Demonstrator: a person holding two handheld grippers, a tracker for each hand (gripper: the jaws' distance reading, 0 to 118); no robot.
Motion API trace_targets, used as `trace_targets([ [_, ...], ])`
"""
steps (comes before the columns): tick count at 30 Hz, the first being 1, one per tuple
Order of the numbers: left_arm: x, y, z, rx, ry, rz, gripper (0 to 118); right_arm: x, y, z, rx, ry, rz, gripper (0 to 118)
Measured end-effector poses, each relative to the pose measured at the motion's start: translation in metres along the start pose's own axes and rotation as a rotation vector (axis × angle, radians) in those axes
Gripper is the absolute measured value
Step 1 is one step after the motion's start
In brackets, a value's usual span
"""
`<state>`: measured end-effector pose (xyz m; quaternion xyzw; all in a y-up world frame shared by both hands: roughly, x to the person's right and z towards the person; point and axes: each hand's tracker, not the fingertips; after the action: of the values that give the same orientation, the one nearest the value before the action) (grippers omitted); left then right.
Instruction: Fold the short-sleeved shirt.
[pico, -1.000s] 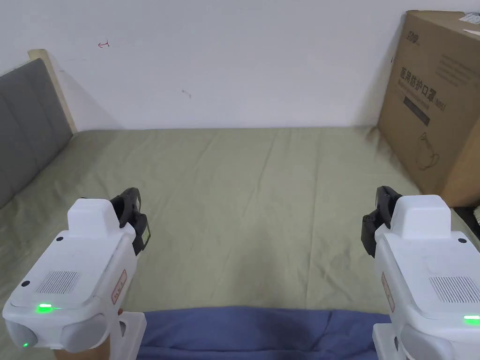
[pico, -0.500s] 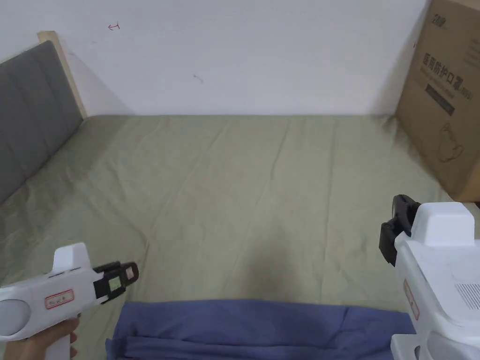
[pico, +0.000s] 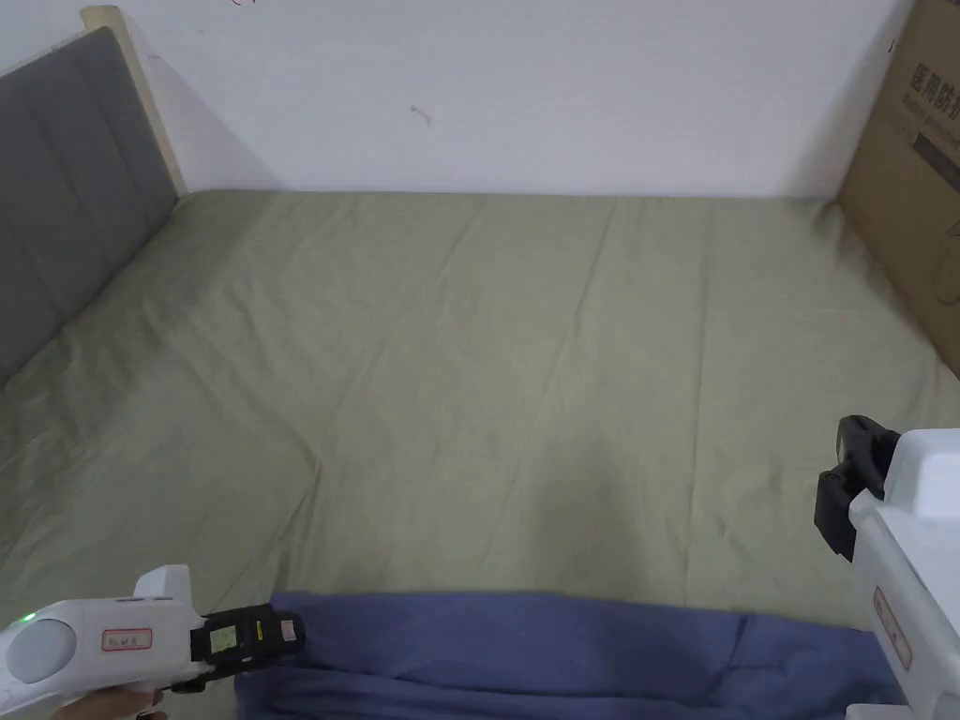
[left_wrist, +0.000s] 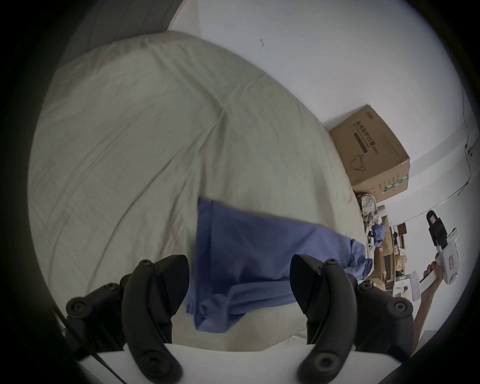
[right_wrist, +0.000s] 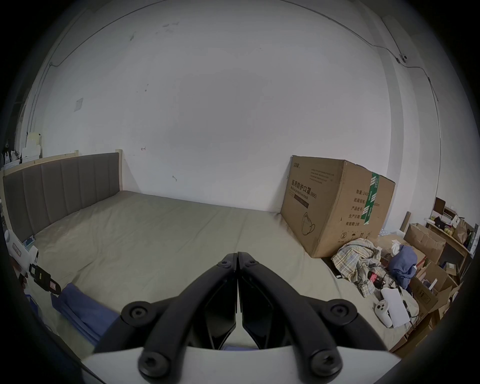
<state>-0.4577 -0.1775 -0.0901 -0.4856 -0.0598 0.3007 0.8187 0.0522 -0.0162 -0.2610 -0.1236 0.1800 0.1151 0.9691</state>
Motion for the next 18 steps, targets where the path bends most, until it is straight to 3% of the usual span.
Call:
trace_targets([
  [1,-0.003,0.002,-0.005,-0.015,0.019,0.005,85,-0.001,-0.001,-0.005,-0.007,0.003,0.002,0],
  [2,-0.007,0.003,-0.008,-0.023,0.024,0.004,85,-0.001,-0.005,-0.006,-0.024,-0.007,-0.058,0],
  [4,-0.012,0.005,-0.015,-0.063,-0.02,0.044,81,0.001,-0.008,-0.012,-0.03,-0.002,-0.038,0],
  [6,-0.026,-0.008,-0.019,-0.068,-0.032,0.051,65,-0.002,-0.003,-0.008,-0.003,0.025,0.001,0],
  [12,-0.008,-0.009,-0.029,-0.063,-0.069,0.081,24,0.0,-0.006,-0.01,-0.035,0.016,0.008,0],
  [15,-0.01,-0.01,-0.037,-0.064,-0.074,0.1,12,0.0,-0.007,-0.01,-0.039,0.011,0.004,0],
  [18,0.004,-0.011,-0.035,-0.036,-0.018,-0.001,8,0.002,-0.007,-0.009,-0.04,0.011,-0.001,0],
])
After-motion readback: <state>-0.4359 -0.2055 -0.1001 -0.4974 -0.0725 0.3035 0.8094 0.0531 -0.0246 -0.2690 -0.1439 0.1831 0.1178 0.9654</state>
